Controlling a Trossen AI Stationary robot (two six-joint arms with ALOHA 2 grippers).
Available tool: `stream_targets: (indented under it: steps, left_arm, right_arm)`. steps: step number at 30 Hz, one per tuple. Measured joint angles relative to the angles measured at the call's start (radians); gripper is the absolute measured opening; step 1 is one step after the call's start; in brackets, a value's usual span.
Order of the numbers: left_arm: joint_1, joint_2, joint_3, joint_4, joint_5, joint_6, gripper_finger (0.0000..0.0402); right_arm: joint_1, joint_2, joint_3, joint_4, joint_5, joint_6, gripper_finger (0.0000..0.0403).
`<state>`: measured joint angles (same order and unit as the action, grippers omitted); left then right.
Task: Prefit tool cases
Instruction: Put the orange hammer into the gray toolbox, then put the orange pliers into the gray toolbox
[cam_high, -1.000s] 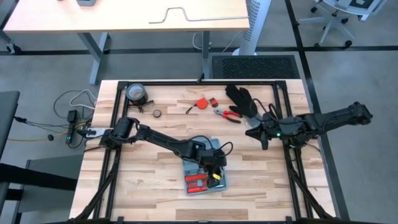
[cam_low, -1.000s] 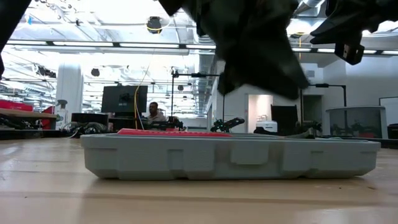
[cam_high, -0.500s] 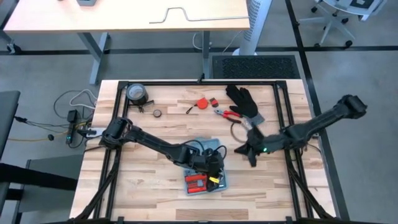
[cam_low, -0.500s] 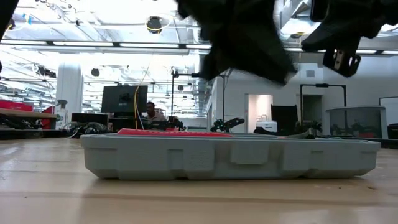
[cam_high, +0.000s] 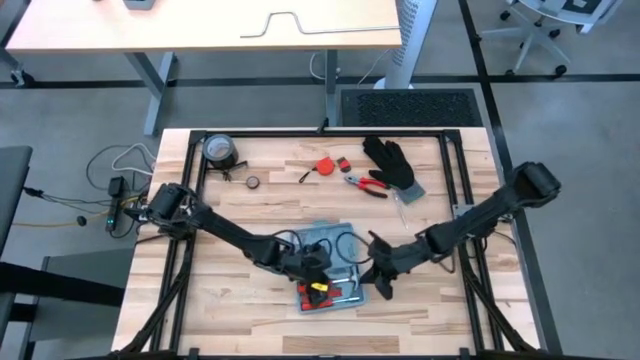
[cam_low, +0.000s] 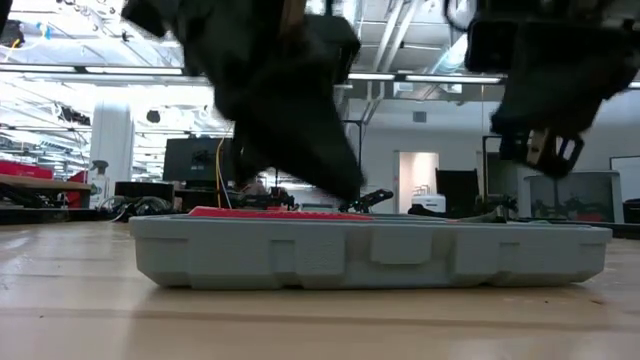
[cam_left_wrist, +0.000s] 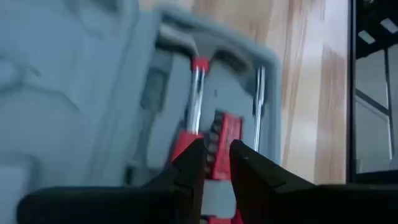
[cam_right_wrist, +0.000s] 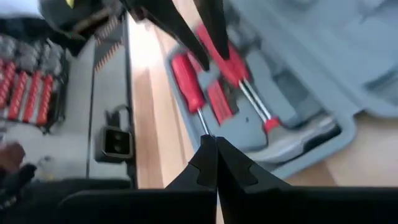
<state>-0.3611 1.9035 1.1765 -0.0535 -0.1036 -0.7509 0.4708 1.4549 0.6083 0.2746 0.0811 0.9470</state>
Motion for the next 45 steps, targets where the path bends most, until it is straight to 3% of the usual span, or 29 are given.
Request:
stream_targets:
  steps: [7, 11, 15, 22, 27, 31, 36, 40, 45]
  left_arm:
    - [-0.009, 0.085, -0.027, 0.102, 0.069, -0.037, 0.0065]
    - [-0.006, 0.094, -0.027, 0.105, 0.078, -0.035, 0.0065]
    - [-0.006, 0.075, -0.03, 0.098, 0.073, -0.02, 0.0065]
    - [-0.001, 0.012, -0.031, 0.117, 0.028, 0.007, 0.0065]
    - [0.0, -0.002, -0.031, 0.116, -0.015, 0.027, 0.0065]
    - [0.0, 0.027, -0.035, 0.105, -0.017, 0.024, 0.0065]
    - [0.008, 0.076, -0.033, 0.11, 0.043, 0.007, 0.0065]
    - [0.017, 0.066, -0.033, 0.107, 0.049, 0.034, 0.0065]
    - [0.037, 0.023, -0.038, 0.098, 0.046, 0.054, 0.0065]
  right_arm:
    - [-0.031, 0.236, 0.067, -0.004, -0.125, 0.029, 0.0001]
    - [-0.046, 0.304, 0.095, 0.039, -0.203, 0.063, 0.0001]
    - [-0.016, 0.251, 0.094, 0.026, -0.193, 0.053, 0.0]
    - [-0.024, 0.105, 0.117, -0.114, -0.08, -0.001, 0.0]
    - [-0.079, 0.135, 0.119, -0.117, -0.08, -0.033, 0.0]
    - [-0.104, 0.248, 0.118, -0.065, -0.148, -0.036, 0.0]
    - [-0.106, 0.336, 0.125, 0.03, -0.22, 0.02, 0.0]
    - [-0.104, 0.292, 0.119, 0.02, -0.205, 0.017, 0.0]
    - [-0.105, 0.15, 0.119, -0.019, -0.124, -0.002, 0.0]
